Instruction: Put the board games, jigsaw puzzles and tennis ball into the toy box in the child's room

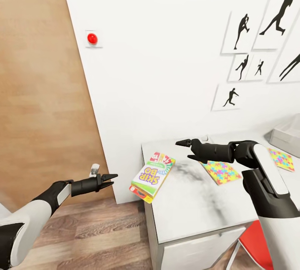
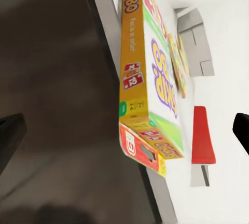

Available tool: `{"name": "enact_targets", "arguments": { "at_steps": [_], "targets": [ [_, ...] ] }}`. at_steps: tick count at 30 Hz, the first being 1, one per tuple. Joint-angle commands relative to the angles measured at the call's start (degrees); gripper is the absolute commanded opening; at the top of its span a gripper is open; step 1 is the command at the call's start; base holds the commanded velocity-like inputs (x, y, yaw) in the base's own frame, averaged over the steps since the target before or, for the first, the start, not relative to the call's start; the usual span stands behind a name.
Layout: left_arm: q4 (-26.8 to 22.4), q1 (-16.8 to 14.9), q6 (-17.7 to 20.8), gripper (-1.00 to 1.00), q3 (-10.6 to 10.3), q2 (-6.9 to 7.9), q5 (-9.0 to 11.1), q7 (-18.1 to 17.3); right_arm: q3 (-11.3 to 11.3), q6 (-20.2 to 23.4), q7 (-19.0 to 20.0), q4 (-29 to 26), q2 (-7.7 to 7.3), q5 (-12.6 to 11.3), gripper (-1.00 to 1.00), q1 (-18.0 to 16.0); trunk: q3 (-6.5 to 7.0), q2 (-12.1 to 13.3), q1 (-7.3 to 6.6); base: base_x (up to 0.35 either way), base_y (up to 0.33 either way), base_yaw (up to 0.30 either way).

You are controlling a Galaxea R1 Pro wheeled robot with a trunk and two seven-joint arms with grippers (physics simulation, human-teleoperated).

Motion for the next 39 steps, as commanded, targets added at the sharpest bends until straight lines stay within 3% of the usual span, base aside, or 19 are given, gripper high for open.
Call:
{"name": "enact_targets", "arguments": {
  "at_steps": [1,10,16,28,39],
  "targets": [
    [0.0,0.0,0.6,1.0,0.5,-0.02,-0.3,-0.2,0.0,0.0,-0.6,0.0,0.01,-0.5,1.0,-0.1,-0.24,-0.5,0.23,0.0,0.0,0.0],
    [0.1,0.0,0.6,1.0,0.7,-0.04,-0.3,-0.6,0.1,0.0,-0.6,0.0,0.15,-0.5,1.0,-0.1,-1.86,-4.1,2.2,0.0,0.0,0.0],
    [0.1,0.0,0.6,1.0,0.7,-0.09,-0.4,-4.3,0.0,0.0,-0.6,0.0,0.09,-0.5,1.0,0.0,-2.94,-6.5,3.52,0.0,0.0,0.0],
    [0.1,1.2,0.6,1.0,0.7,-0.03,-0.3,-9.5,0.0,0.0,-0.6,0.0,0.08,-0.5,1.0,0.0,-2.94,-6.5,3.52,0.002,0.001,0.0],
    [0.1,1.3,0.7,1.0,0.7,-0.29,-0.4,-10.2,0.0,0.0,-0.6,0.0,0.07,-0.5,1.0,0.0,-2.94,-6.5,3.52,0.083,0.044,0.0]
  ]
}}
